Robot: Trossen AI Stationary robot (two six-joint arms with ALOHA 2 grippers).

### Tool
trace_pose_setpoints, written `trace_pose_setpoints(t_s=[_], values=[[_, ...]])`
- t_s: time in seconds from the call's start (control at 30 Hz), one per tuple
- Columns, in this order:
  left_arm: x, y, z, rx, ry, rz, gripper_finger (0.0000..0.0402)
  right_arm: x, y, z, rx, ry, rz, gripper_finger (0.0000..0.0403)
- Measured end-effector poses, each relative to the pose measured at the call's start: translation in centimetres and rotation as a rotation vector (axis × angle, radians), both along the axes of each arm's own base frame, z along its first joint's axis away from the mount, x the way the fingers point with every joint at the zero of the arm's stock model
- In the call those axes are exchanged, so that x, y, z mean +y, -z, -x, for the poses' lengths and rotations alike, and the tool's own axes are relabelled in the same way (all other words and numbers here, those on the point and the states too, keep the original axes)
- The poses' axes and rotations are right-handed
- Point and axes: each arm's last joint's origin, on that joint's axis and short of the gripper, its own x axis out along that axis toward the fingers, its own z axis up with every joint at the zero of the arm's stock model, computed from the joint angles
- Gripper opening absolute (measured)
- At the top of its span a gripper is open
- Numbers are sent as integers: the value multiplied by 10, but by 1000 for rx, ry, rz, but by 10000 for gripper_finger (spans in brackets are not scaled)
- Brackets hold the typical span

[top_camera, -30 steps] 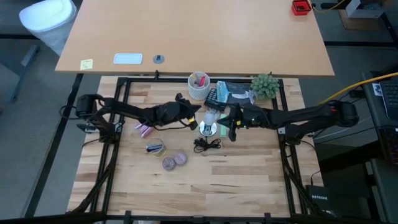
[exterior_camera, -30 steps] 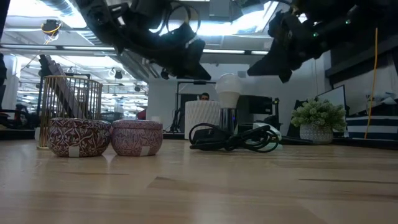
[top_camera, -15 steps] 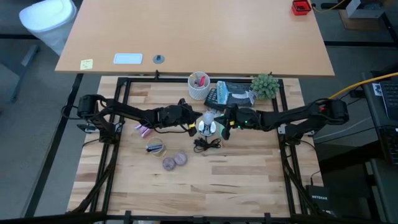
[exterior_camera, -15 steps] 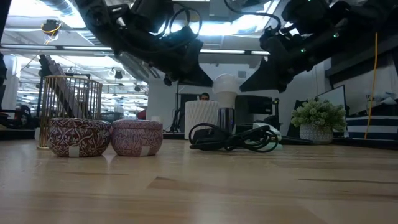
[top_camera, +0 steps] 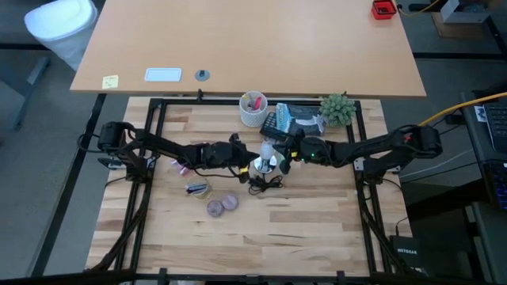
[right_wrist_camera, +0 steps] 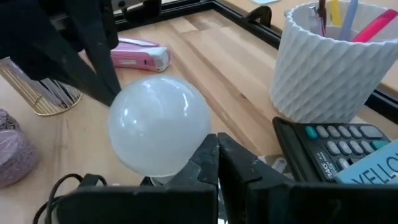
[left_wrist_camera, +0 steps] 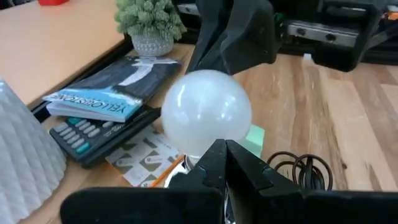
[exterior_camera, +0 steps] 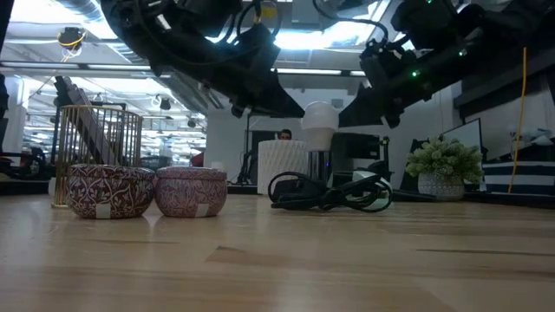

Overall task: Screw lightbulb
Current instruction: Remove the white lightbulb from the silver lamp

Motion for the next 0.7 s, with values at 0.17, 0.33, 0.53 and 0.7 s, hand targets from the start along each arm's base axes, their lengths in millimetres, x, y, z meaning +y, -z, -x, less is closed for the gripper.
trace_pose_setpoints(t_s=[0.17,0.33,0.53,0.7], values=[[-1,0,0,-3,0,0,0,-1,0,-5,-46,1,5,3],[-1,-1,0,-7,-1,0,0,-2,9,-13,-80,4,9,3],[-1,-1,0,-7,1,0,0,-2,23,-21,-72,7,9,3],[-1,-1,0,-7,-2,-4,0,-3,26,-21,-60,28,20,3]])
